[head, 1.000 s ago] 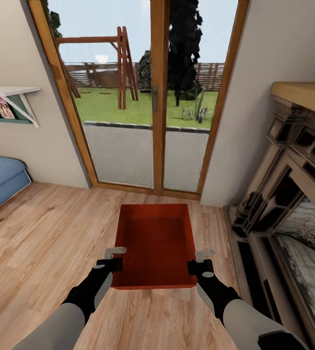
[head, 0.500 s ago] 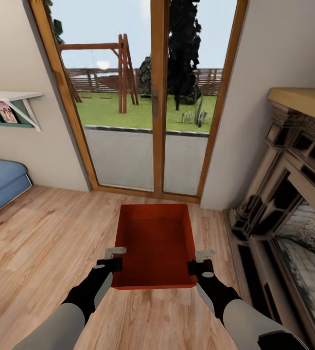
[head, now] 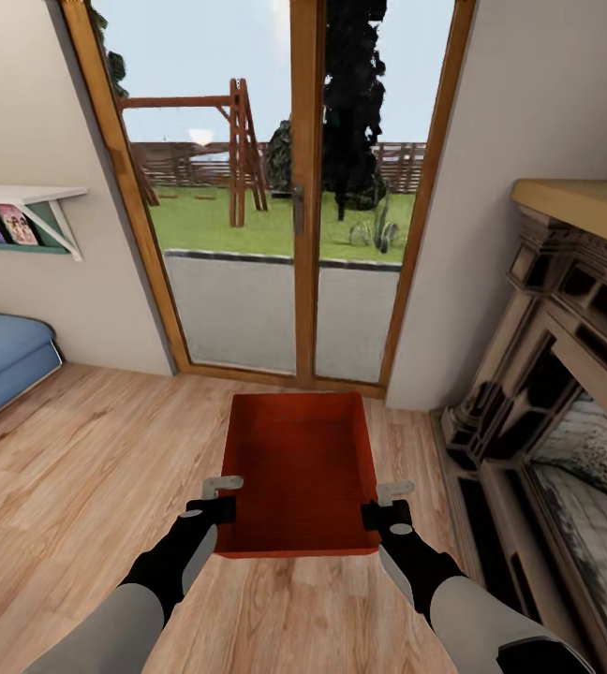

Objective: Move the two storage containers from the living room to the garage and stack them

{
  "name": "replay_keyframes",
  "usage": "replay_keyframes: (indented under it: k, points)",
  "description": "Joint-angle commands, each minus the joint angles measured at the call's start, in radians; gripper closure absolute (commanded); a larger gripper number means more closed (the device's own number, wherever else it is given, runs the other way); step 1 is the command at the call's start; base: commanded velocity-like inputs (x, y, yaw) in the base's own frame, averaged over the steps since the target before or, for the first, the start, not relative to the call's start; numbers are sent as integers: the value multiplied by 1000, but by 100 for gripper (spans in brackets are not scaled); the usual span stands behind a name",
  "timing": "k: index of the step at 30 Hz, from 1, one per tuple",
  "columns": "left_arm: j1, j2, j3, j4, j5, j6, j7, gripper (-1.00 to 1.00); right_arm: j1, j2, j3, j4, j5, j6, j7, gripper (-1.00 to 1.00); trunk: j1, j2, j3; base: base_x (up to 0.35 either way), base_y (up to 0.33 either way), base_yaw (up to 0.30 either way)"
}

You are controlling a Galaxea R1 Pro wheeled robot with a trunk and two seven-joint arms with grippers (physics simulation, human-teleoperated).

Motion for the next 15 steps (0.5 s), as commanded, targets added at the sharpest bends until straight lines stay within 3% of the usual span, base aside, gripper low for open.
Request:
replay_keyframes:
  k: [1,15]
  points:
    - [-1,6,4,-4,-13,8,16,100,-1,-2,-15,2,8,-2,-8,100,0,-1,0,0,0,0]
    - [-1,6,12,-3,-11,7,14,100,-1,-1,-15,2,8,-2,-8,100,0,-1,23,0,0,0]
